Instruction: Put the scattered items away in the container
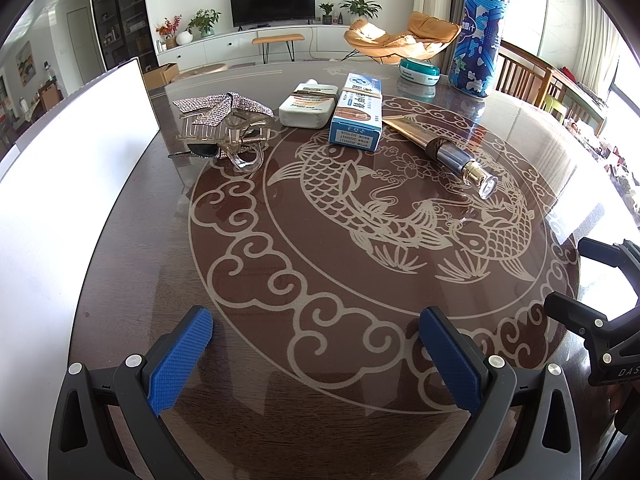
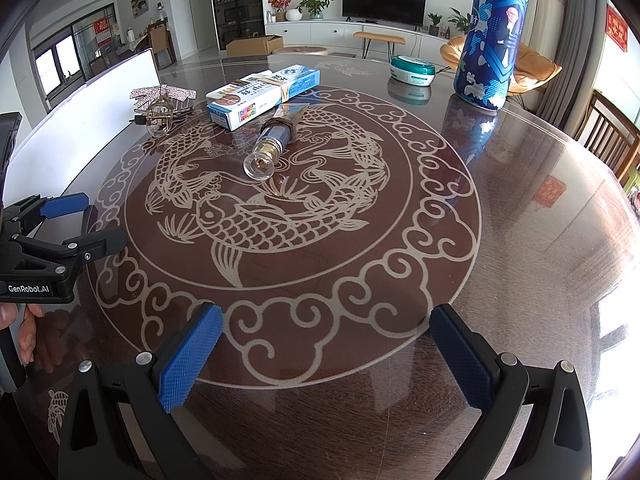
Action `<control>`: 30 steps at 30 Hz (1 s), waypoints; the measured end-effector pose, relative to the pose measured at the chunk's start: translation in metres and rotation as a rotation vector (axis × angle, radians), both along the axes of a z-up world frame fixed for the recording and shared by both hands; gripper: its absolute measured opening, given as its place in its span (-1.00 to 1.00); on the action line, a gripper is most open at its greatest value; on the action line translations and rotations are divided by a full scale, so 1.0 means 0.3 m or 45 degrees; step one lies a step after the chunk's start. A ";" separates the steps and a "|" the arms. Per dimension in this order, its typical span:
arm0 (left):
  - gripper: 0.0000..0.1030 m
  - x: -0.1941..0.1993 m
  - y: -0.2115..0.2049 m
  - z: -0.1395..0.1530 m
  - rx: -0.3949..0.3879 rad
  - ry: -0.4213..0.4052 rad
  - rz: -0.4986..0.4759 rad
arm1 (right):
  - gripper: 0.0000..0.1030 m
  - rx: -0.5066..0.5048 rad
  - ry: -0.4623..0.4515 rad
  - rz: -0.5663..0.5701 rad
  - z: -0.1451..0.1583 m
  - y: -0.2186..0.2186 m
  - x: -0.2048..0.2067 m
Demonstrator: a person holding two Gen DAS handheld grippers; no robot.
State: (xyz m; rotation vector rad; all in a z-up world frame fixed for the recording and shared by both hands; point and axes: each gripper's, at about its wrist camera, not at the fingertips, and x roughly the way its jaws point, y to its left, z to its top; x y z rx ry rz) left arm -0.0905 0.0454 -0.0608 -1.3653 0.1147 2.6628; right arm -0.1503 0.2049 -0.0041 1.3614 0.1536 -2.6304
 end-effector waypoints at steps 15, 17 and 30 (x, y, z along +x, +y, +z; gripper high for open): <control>1.00 0.042 -0.053 0.002 0.002 0.000 0.023 | 1.00 0.001 -0.014 0.156 0.004 -0.060 -0.033; 1.00 0.042 -0.053 0.002 0.002 0.000 0.023 | 1.00 0.004 -0.026 0.215 0.004 -0.107 -0.081; 1.00 0.043 -0.052 0.002 0.001 0.000 0.023 | 0.52 -0.015 0.033 0.216 0.009 -0.205 -0.443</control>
